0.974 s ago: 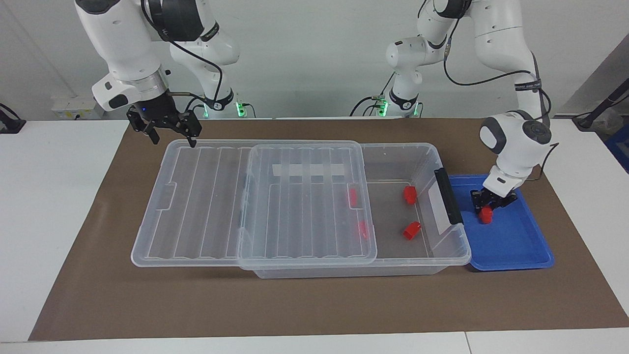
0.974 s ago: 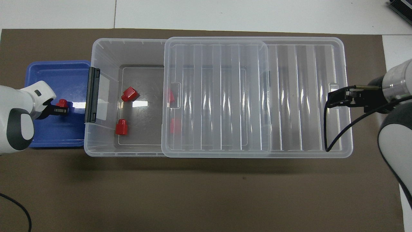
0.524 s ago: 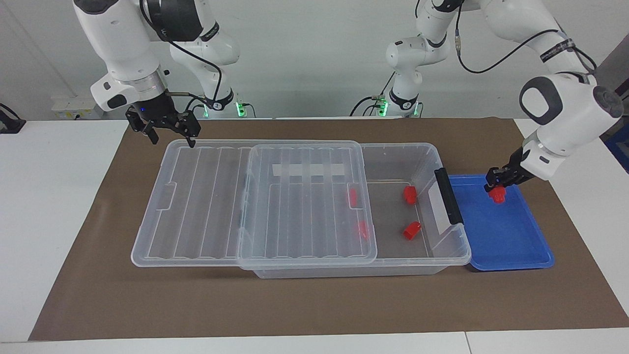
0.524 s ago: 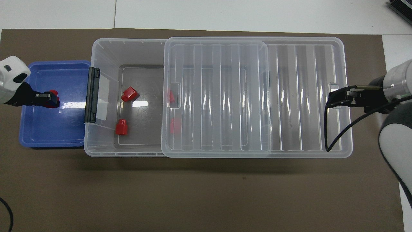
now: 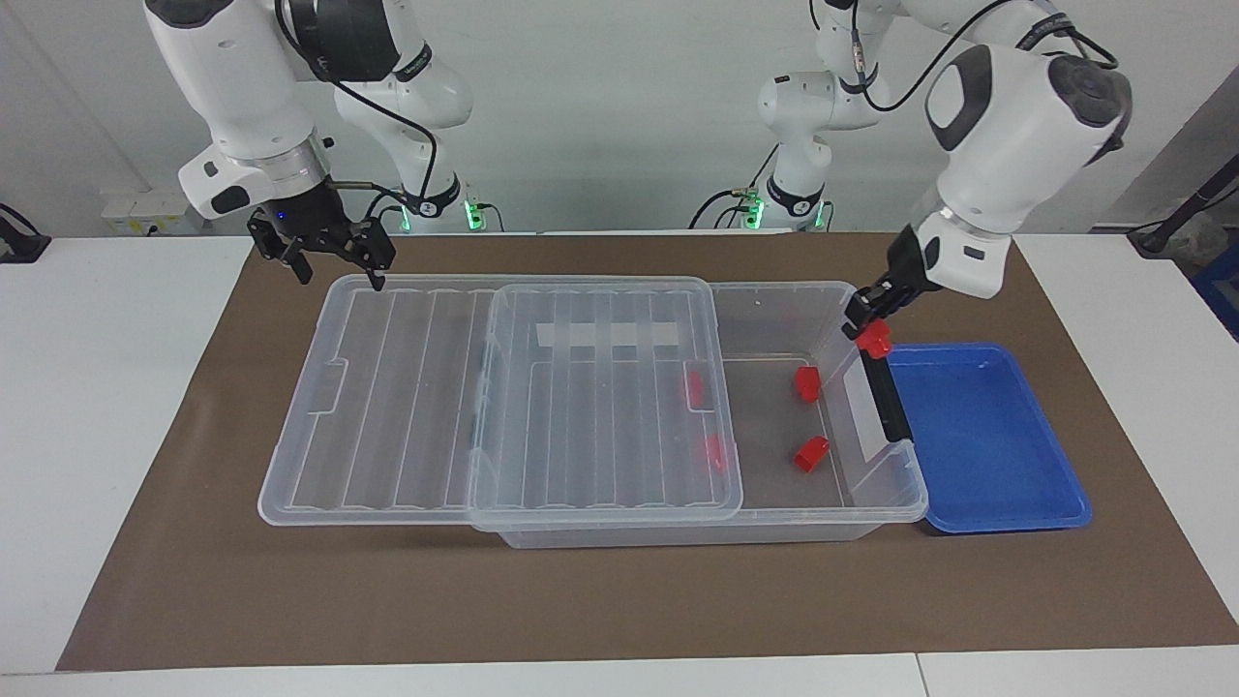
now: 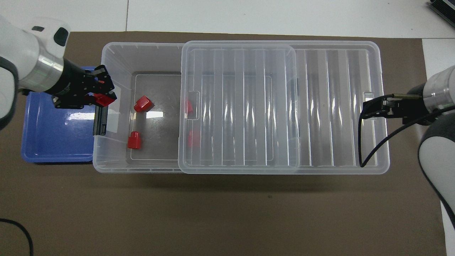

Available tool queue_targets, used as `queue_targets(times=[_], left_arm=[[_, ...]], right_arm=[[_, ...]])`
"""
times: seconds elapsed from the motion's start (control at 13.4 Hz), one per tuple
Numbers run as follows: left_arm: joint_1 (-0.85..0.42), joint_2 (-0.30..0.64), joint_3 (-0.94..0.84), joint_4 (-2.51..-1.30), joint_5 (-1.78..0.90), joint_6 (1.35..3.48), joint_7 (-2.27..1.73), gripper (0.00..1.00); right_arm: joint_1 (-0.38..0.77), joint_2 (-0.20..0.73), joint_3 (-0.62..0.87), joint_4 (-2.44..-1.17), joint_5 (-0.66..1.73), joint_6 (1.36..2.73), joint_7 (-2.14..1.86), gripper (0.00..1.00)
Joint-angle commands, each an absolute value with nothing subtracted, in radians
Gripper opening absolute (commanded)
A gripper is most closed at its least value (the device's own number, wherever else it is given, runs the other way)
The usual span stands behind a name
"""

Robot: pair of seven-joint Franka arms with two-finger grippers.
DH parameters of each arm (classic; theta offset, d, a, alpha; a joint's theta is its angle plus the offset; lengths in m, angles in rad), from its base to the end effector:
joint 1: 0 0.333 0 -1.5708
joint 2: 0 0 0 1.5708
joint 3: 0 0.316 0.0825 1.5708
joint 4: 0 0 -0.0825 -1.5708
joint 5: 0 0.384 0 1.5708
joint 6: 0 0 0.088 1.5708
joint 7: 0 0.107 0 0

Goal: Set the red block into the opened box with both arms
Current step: 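Carry the red block into the open box and lower it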

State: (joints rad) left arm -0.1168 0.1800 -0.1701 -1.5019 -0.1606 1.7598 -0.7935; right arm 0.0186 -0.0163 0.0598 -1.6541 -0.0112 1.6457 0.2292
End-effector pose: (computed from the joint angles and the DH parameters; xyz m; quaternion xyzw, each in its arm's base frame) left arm 0.5971 -0.1816 0.5718 0.9594 0.2627 -0.0142 0.1015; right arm 0.5532 0.0426 0.6006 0.9972 -0.0749 0.0048 0.0054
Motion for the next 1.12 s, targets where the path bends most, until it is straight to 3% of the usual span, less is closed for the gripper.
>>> queue_targets(times=[0.0, 0.15, 0.6, 0.9, 1.05], left_arm=[[-0.208, 0.103, -0.155, -1.725, -0.16, 2.028, -0.916, 0.0], [-0.234, 0.092, -0.158, -1.857, -0.051, 2.185, -0.878, 0.0], [-0.216, 0.159, -0.156, -1.884, 0.035, 2.244, -0.652, 0.0], [-0.227, 0.179, -0.156, -2.078, 0.04, 2.445, -0.588, 0.0], [-0.227, 0.179, -0.156, -2.12, 0.04, 2.468, -0.571, 0.0]], right_arm=[[0.006, -0.006, 0.064, -1.638, 0.009, 1.637, 0.229, 1.0], [0.006, -0.006, 0.064, -1.638, 0.009, 1.638, 0.229, 1.0], [0.006, -0.008, 0.064, -1.638, 0.009, 1.637, 0.229, 1.0], [0.006, -0.008, 0.064, -1.638, 0.009, 1.637, 0.229, 1.0], [0.006, -0.006, 0.064, -1.638, 0.009, 1.637, 0.227, 1.0]])
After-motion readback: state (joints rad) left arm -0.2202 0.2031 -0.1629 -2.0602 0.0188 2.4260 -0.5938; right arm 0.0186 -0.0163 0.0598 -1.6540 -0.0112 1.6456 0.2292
